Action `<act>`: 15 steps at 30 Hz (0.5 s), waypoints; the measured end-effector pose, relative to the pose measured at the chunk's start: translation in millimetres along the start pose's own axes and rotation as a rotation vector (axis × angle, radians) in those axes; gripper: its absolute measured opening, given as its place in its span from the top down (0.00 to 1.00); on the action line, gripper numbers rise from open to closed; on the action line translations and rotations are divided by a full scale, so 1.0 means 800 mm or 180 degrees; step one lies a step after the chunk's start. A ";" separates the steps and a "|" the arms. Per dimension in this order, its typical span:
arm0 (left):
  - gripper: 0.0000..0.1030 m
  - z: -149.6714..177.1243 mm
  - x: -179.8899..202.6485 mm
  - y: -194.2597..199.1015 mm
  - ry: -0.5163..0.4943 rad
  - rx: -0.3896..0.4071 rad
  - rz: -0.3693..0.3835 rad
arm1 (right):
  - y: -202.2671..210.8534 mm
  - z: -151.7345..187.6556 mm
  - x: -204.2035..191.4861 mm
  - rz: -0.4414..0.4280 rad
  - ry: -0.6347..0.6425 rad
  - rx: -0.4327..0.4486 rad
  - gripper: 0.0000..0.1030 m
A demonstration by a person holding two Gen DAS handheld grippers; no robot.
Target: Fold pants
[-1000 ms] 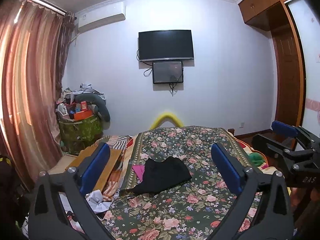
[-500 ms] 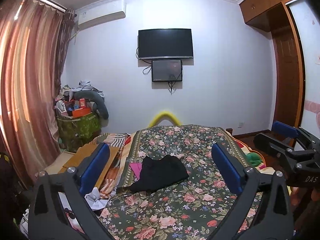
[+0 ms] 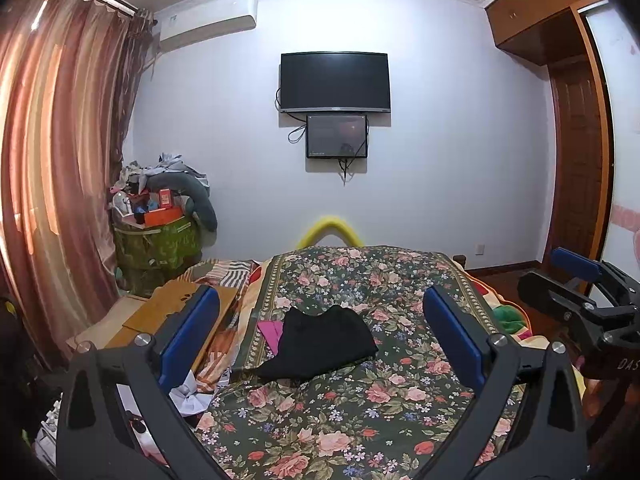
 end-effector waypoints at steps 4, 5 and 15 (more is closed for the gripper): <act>0.00 0.000 0.000 -0.002 0.0008 0.0000 0.0003 | -0.001 0.001 0.001 0.0010 0.0001 -0.0013 0.00; 0.00 0.000 0.000 -0.002 0.0009 -0.0001 0.0006 | -0.001 0.000 0.000 0.0005 -0.0003 -0.0019 0.00; 0.00 0.003 0.004 -0.009 0.0021 -0.0029 0.0021 | -0.001 0.001 0.001 0.0003 -0.0006 -0.0029 0.00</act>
Point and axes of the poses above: each gripper's, at about its wrist camera, not at the fingertips, and y roughly against the way its jaws point, x to its right, z to its underside, the point moved 5 cm from there along -y, roughly the way its jaws point, and after that the axes turned 3 degrees about z, right-handed, at the moved point
